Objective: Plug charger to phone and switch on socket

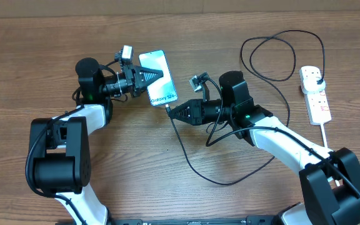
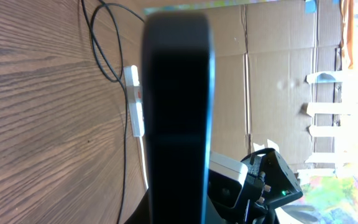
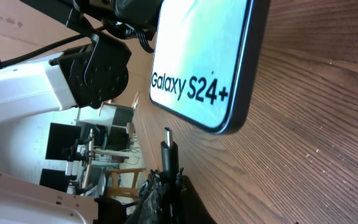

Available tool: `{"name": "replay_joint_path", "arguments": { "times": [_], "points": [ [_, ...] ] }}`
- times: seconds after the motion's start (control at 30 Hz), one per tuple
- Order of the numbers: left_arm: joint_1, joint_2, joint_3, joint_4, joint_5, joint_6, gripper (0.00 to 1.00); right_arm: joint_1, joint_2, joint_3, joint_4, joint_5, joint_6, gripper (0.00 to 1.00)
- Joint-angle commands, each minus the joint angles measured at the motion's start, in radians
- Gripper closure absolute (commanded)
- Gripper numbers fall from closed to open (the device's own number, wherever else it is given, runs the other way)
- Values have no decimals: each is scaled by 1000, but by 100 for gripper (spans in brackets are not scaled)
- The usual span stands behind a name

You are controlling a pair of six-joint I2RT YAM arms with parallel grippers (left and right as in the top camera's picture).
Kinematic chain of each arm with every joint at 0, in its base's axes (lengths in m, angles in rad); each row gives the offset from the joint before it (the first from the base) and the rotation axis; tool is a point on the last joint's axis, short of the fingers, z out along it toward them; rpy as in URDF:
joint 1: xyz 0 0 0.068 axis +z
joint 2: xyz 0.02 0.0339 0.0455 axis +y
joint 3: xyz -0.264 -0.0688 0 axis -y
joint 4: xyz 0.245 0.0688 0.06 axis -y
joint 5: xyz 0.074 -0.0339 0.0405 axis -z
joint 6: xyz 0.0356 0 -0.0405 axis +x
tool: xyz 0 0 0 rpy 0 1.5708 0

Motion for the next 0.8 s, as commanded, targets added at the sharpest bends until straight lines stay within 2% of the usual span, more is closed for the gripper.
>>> {"name": "replay_joint_path", "arguments": {
  "times": [0.0, 0.33, 0.77],
  "points": [
    [-8, 0, 19, 11, 0, -18, 96, -2, 26, -6, 6, 9, 7, 96],
    [-8, 0, 19, 11, -3, -12, 96, -2, 65, -6, 87, -55, 53, 96],
    [-8, 0, 19, 11, -8, -1, 96, -2, 65, -6, 88, -69, 53, 96]
  ]
}}
